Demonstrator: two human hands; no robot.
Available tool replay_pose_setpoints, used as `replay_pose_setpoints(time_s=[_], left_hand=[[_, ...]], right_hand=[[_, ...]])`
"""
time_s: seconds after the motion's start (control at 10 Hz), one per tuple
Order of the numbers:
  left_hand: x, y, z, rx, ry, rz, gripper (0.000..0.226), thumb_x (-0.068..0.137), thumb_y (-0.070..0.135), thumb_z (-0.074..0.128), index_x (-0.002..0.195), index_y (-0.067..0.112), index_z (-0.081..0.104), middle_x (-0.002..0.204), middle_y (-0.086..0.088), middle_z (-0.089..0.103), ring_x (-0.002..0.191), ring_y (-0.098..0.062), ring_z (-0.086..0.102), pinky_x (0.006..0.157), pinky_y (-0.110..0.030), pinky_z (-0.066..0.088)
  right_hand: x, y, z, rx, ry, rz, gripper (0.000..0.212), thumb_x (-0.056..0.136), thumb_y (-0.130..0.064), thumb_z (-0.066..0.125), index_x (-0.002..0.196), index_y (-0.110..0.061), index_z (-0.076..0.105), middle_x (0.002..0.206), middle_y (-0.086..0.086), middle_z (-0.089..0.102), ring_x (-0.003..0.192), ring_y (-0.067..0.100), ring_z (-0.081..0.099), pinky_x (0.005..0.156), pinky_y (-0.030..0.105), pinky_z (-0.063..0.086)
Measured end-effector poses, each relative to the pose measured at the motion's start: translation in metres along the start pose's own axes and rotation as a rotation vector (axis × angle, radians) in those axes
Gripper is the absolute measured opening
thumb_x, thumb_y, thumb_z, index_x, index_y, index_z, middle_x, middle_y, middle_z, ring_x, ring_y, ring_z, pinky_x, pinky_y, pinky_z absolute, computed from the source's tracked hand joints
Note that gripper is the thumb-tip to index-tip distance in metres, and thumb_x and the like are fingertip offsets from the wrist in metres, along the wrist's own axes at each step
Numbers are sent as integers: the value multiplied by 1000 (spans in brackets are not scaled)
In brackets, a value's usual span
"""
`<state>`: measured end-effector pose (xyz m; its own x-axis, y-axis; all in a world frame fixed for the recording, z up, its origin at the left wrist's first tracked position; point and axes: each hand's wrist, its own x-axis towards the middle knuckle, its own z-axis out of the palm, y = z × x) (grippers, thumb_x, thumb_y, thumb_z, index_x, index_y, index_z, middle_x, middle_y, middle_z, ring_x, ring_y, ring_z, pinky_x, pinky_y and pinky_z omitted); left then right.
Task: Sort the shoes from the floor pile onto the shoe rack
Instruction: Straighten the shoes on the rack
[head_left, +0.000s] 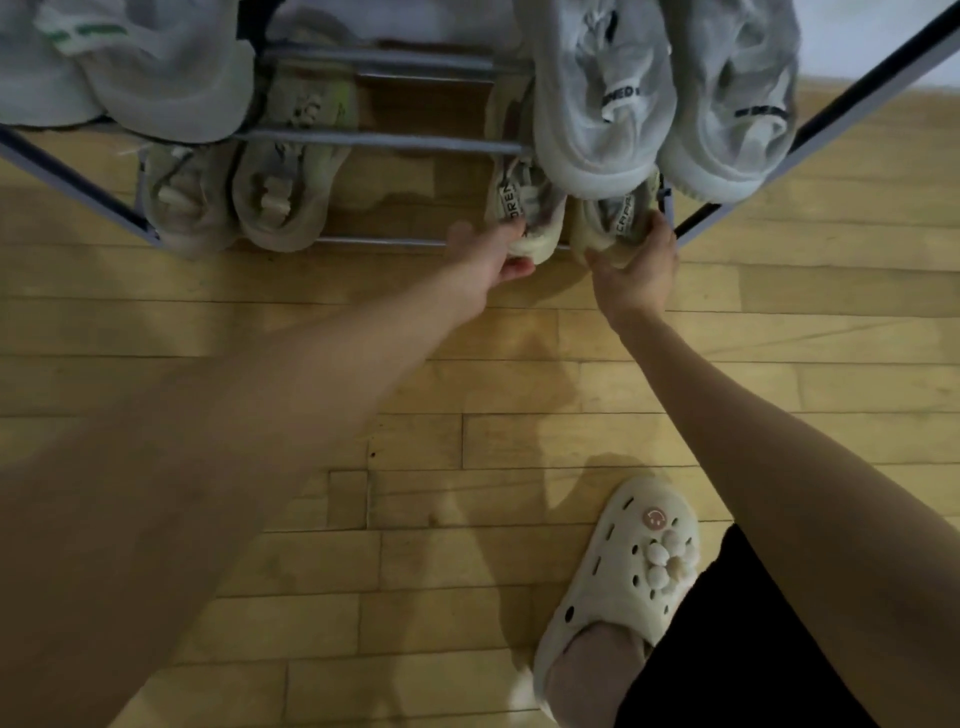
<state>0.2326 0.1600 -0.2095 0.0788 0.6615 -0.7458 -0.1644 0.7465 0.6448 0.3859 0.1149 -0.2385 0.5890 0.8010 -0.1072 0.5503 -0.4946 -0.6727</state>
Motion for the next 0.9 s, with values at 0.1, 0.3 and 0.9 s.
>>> replay_pose_setpoints(time_s=[0.1,0.3,0.9], left_hand=[[2,-2,13,-71,-15,-12,35,90,11,65,115,4,42,97,-10,53,73,-21,63,76,-34,61],[1,-4,31,-12,-21,7,17,94,11,60,103,6,47,87,-7,52,72,-19,59,59,-25,57],[-35,-18,-75,793,-55,-39,21,100,28,45,105,10,55,85,-9,62,65,-11,55,57,-23,47]], right_hand=[[-1,7,-2,6,-1,-3,74,80,-24,72,142,-8,35,139,8,46,126,28,40,107,34,32],[1,10,-1,-13,0,-41,71,83,-19,69,143,-7,34,141,7,47,125,28,42,105,30,29],[-71,-39,-32,-339,-338,151,61,94,-16,50,147,-1,22,138,24,41,130,39,36,107,43,32]])
